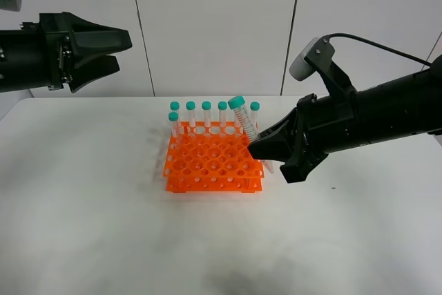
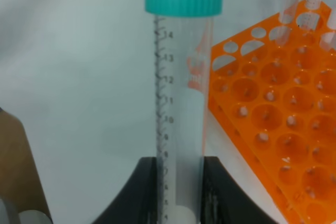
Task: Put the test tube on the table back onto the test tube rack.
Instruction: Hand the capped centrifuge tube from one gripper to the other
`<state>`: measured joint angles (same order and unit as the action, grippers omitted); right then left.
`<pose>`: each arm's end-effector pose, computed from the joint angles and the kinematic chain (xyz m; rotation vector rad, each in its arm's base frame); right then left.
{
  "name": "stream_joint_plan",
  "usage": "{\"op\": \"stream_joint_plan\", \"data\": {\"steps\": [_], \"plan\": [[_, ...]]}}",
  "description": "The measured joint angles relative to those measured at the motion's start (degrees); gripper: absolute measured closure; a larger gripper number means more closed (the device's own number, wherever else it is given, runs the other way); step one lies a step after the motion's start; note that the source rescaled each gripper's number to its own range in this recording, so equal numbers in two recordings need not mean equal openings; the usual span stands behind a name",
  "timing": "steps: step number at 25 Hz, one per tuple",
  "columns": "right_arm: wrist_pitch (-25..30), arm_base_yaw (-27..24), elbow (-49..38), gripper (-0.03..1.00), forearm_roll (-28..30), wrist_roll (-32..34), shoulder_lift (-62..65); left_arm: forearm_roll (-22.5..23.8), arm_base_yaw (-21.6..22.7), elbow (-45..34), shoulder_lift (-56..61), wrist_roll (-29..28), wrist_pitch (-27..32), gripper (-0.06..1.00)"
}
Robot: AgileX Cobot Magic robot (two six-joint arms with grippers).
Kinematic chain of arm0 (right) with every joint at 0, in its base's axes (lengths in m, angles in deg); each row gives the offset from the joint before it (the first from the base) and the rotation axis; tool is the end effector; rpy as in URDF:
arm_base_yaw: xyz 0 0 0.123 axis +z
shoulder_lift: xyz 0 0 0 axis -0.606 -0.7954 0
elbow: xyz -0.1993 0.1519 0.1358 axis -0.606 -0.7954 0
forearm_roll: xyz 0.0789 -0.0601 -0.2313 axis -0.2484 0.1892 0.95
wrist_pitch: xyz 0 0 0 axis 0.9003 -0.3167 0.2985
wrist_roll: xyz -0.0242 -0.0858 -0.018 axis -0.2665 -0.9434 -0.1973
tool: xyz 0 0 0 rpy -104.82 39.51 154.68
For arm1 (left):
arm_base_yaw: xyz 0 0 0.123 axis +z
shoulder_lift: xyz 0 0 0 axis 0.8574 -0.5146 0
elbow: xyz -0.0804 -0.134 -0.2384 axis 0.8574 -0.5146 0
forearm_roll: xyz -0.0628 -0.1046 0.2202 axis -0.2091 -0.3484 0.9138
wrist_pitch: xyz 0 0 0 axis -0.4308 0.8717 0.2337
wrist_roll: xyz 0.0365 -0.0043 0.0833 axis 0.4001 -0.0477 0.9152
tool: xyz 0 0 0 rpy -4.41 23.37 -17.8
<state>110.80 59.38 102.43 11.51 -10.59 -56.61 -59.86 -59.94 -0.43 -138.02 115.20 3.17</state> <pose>0.2249 0.1447 0.2614 -1.1255 2.0267 0.6763 0.2559 -0.0659 0.2982 0.0760 1.9557 -1.0365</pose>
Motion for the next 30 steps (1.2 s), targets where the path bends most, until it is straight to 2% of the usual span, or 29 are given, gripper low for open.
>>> {"op": "stream_joint_plan", "data": {"steps": [3,7,10,13,18,30], "plan": [[0.00,0.00,0.00,0.94,-0.04,1.33,0.00,-1.15,-4.98,0.00,-1.41,0.73,-0.69,0.00],[0.00,0.00,0.00,0.94,-0.04,1.64,0.00,-3.17,-13.35,0.04,-2.80,3.42,-6.59,0.00],[-0.06,0.23,0.00,0.94,-0.04,1.66,0.00,-3.29,-17.66,1.27,-4.38,4.23,-10.45,0.00],[0.00,0.30,0.00,0.94,-0.11,2.19,0.00,-3.60,-20.98,3.33,-6.53,4.36,-11.05,0.00],[0.17,0.30,0.00,0.94,-0.19,3.18,0.00,-3.67,-25.00,6.34,-10.04,4.36,-10.85,0.00],[1.94,0.30,0.00,0.94,-0.02,3.18,0.00,-3.73,-31.36,8.08,-13.50,4.36,-11.04,0.00]]}}
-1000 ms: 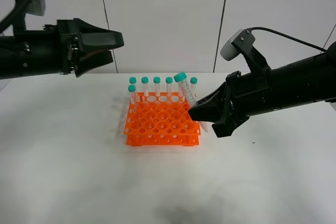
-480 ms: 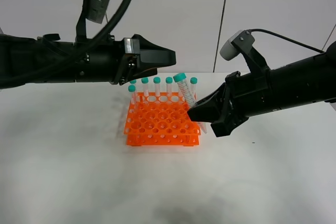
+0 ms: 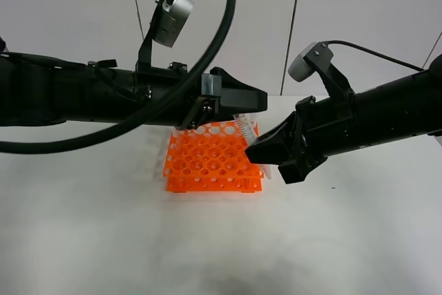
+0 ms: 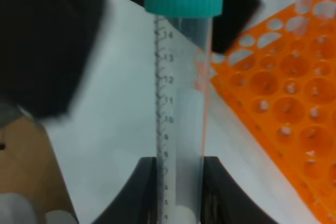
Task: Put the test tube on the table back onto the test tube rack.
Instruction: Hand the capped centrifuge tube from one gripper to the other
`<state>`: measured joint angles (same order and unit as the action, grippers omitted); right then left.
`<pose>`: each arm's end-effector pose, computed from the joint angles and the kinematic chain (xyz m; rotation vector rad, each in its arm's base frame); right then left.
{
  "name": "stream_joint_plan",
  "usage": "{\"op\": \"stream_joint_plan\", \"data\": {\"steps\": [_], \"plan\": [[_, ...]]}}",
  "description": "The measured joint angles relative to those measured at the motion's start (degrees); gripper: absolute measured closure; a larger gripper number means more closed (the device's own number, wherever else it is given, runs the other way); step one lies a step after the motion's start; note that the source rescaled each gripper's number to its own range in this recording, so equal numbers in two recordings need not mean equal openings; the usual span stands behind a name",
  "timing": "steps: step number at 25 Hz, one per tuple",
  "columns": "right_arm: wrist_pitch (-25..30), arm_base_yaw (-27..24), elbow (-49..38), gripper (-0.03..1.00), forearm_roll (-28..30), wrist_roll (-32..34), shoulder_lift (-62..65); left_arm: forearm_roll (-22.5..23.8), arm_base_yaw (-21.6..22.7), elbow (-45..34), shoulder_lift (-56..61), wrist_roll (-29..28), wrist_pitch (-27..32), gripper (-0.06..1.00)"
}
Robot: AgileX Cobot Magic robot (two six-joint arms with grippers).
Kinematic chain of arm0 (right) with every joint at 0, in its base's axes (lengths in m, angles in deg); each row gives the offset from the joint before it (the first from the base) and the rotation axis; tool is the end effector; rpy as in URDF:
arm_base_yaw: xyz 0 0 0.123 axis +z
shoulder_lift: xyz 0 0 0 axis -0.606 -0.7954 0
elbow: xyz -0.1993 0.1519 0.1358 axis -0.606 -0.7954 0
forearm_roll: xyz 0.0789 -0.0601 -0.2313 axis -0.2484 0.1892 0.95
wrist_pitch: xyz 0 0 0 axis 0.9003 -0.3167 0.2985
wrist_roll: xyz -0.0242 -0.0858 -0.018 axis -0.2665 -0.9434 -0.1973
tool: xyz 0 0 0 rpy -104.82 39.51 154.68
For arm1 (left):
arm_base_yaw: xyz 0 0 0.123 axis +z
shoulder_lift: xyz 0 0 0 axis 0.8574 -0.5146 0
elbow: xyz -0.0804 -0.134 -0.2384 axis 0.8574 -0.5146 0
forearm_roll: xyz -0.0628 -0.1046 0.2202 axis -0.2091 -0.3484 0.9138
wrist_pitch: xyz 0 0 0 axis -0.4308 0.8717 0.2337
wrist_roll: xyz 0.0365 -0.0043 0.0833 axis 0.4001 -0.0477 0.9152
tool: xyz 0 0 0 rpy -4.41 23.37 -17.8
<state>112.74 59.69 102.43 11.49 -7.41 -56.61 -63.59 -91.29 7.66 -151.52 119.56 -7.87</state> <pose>0.2213 0.1470 0.2612 -1.1015 2.0648 0.7394 0.2475 -0.2125 0.2690 0.4913 2.0812 -1.1777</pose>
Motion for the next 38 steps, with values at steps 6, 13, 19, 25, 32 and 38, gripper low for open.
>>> {"op": "stream_joint_plan", "data": {"steps": [6,13,19,25,32,38], "plan": [[-0.65,0.00,0.00,0.94,0.95,2.58,0.00,-0.12,-0.19,1.59,-0.35,0.00,-0.48,0.00],[-2.56,0.00,0.00,0.94,1.12,3.84,0.00,-0.12,-0.19,1.59,-0.35,0.00,-0.93,0.00],[-2.55,0.00,0.00,0.94,1.12,3.84,0.00,-0.12,-0.19,1.59,-0.35,0.00,-1.08,0.11],[-2.18,0.00,0.00,0.94,1.07,3.84,0.00,-0.12,-0.19,1.59,-0.35,-0.05,-1.44,0.17],[-2.01,0.00,0.00,0.94,-0.15,3.84,0.00,-0.12,-0.19,1.59,-0.35,-0.05,-2.24,0.38],[-2.01,0.00,0.00,0.94,-0.76,3.79,0.00,-0.12,-0.19,1.59,-0.35,-0.05,-2.37,0.46]]}}
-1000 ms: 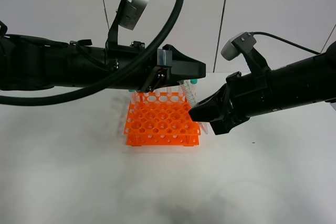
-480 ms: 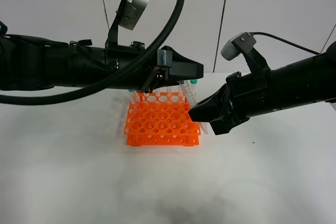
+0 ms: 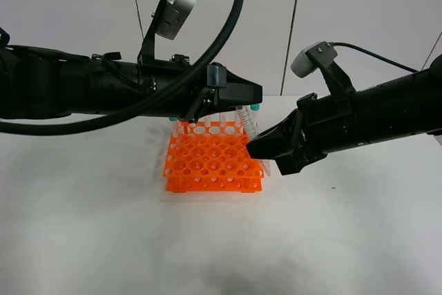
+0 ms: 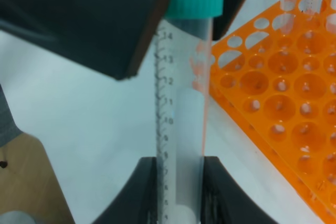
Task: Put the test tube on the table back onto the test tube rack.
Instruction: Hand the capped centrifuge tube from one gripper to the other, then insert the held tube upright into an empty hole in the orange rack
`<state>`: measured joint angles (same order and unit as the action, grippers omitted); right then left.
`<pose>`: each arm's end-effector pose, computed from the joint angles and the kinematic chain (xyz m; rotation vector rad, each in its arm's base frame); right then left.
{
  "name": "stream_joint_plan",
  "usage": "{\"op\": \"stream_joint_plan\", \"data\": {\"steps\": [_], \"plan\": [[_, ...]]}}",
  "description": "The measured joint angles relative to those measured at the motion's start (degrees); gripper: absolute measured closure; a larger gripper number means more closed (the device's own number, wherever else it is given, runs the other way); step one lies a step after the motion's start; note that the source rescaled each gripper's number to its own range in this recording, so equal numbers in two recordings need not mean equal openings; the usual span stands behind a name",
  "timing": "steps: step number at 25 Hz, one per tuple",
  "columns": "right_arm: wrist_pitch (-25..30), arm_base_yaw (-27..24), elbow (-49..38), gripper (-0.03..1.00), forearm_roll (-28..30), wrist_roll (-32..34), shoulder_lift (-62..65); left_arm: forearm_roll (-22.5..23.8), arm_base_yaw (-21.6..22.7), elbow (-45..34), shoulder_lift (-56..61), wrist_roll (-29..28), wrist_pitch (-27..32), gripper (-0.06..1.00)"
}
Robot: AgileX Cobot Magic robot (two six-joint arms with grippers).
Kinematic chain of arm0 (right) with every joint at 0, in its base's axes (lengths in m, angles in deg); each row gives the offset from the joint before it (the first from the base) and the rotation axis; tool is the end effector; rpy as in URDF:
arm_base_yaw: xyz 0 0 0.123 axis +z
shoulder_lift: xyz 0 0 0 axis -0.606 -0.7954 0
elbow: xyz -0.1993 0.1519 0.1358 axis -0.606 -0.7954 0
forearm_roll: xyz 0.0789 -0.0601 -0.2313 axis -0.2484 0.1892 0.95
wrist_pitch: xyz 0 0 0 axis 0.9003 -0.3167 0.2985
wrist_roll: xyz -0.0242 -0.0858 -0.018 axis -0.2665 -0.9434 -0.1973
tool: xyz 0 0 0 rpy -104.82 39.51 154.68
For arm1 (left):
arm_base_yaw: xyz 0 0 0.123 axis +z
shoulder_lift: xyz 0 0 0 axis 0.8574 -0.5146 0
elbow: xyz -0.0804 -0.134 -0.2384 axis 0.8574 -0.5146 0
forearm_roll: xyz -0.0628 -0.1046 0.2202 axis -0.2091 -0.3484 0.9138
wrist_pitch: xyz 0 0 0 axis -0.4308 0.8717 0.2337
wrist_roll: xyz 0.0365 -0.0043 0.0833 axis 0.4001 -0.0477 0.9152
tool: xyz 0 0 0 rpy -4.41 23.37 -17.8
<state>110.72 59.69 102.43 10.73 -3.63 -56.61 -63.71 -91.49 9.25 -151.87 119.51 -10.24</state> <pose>0.2244 0.1463 0.2620 -0.9999 2.1055 0.7491 0.2537 -0.2139 0.2741 0.4687 2.0676 -1.1414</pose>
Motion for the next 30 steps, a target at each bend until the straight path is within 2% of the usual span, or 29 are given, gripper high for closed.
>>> {"op": "stream_joint_plan", "data": {"steps": [2,3,5,6,15,16,17,20,21,22,26,30], "plan": [[0.05,0.00,0.00,0.94,-0.23,-0.11,0.00,0.00,0.00,0.00,0.00,0.00,-0.17,0.53],[0.05,0.00,0.00,0.94,-0.30,-0.17,0.00,0.00,0.00,0.00,0.00,0.00,-0.25,0.60],[0.11,0.05,0.00,0.94,-0.49,-0.22,0.00,0.00,0.00,0.00,0.00,0.00,-0.77,0.80],[0.11,0.18,0.00,0.94,-0.54,-0.28,0.00,0.00,0.00,0.00,-0.05,0.00,-1.05,0.93],[-0.40,0.18,0.00,0.93,-0.38,-1.01,0.00,0.02,0.00,0.00,-0.30,0.04,-1.05,0.94],[-0.50,0.18,0.00,0.90,-0.38,-1.39,0.00,0.02,0.00,0.00,-0.30,0.04,-0.99,0.94],[-1.01,0.18,0.00,0.79,-0.44,-2.02,0.00,0.02,0.00,0.00,-0.30,0.04,-0.64,0.94],[-2.13,0.18,0.00,0.27,-0.51,-3.63,0.00,0.08,0.00,0.00,-0.30,0.04,0.58,0.94],[-2.26,0.18,0.00,0.15,-0.51,-3.91,0.00,0.08,0.00,0.00,-0.30,0.04,0.63,0.94],[-2.40,0.18,0.00,0.08,-0.51,-4.01,0.00,0.08,0.00,0.00,-0.30,0.04,0.63,0.94],[-1.96,0.18,0.53,-0.01,-0.33,-3.61,0.00,0.08,0.00,0.00,-0.30,-0.01,0.63,0.94],[2.29,0.18,4.56,-0.02,3.98,2.42,0.11,0.08,0.00,0.00,-0.30,-0.01,0.56,0.94]]}}
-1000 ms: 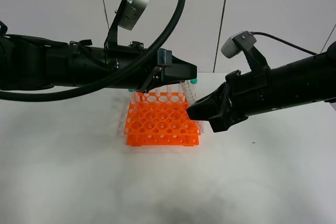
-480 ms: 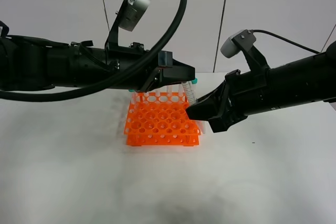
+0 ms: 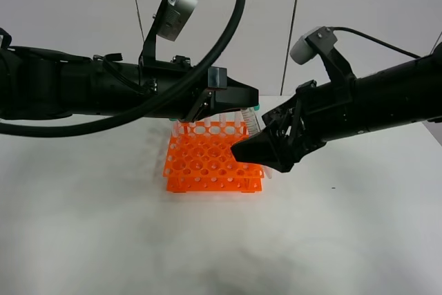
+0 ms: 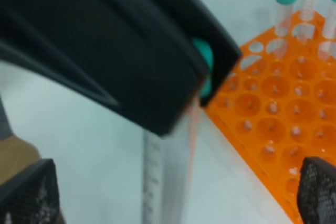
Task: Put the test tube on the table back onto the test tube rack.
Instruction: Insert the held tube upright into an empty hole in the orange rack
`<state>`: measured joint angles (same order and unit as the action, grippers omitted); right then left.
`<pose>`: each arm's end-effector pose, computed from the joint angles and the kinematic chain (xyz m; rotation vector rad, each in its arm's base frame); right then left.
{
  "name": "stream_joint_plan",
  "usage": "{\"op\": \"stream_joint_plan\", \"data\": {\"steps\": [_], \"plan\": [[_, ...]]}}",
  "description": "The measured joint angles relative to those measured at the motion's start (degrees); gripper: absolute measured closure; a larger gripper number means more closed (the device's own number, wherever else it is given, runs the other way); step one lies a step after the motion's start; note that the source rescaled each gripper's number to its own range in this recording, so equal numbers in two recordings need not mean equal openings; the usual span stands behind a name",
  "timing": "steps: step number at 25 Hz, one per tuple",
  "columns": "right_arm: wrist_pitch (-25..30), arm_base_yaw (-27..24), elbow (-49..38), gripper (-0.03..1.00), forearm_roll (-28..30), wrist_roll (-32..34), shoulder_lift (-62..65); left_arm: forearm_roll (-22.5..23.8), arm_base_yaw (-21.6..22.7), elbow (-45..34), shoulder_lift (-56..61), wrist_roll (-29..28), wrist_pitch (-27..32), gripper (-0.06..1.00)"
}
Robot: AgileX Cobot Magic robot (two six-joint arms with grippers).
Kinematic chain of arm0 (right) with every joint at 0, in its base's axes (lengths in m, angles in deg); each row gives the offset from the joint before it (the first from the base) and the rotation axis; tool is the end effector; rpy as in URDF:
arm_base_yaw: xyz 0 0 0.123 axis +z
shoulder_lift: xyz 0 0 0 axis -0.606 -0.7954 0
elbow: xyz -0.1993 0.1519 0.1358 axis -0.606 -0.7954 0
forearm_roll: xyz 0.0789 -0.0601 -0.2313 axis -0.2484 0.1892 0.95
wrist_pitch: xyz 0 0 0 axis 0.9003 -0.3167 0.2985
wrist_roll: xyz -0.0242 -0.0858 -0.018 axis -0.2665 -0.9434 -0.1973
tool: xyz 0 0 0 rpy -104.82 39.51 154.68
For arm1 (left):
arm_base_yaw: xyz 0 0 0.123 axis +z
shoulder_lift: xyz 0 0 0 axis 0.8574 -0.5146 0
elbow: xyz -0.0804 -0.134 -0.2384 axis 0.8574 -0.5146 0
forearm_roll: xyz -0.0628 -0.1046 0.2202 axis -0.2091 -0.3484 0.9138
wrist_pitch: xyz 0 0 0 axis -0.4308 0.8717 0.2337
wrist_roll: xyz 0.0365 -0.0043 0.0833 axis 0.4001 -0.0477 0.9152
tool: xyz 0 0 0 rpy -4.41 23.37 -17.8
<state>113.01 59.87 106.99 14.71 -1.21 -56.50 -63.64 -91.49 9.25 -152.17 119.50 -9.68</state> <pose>0.2297 0.1499 0.2822 -1.0539 2.0581 0.7300 0.2536 -0.2148 0.2726 0.4754 2.0712 -1.1501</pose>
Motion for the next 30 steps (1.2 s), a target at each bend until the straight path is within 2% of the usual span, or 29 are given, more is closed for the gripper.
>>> {"op": "stream_joint_plan", "data": {"steps": [3,6,11,18,20,26,30], "plan": [[4.82,0.00,4.48,-0.02,8.59,9.60,0.80,0.00,0.00,0.00,0.00,0.00,-0.05,0.94],[11.16,0.00,10.06,-0.02,18.28,22.40,1.43,0.00,0.00,0.00,0.00,0.00,-0.43,0.94],[20.64,0.00,18.31,-0.02,30.57,36.42,1.50,0.00,0.00,0.00,0.00,0.00,-2.05,0.94],[22.23,-0.06,20.22,-0.02,53.45,53.72,1.36,0.00,0.00,0.00,0.00,0.00,-2.04,0.94],[22.41,-1.24,20.22,-0.02,58.21,58.21,0.81,0.00,0.00,0.00,0.00,0.00,-2.06,0.94],[22.41,-12.00,20.27,-0.02,60.01,60.84,-2.17,0.00,0.00,0.00,0.00,0.00,-2.06,0.94],[22.94,-20.71,20.27,-0.02,58.21,60.84,-3.39,0.00,0.00,0.00,0.00,0.00,-2.06,0.94]]}}
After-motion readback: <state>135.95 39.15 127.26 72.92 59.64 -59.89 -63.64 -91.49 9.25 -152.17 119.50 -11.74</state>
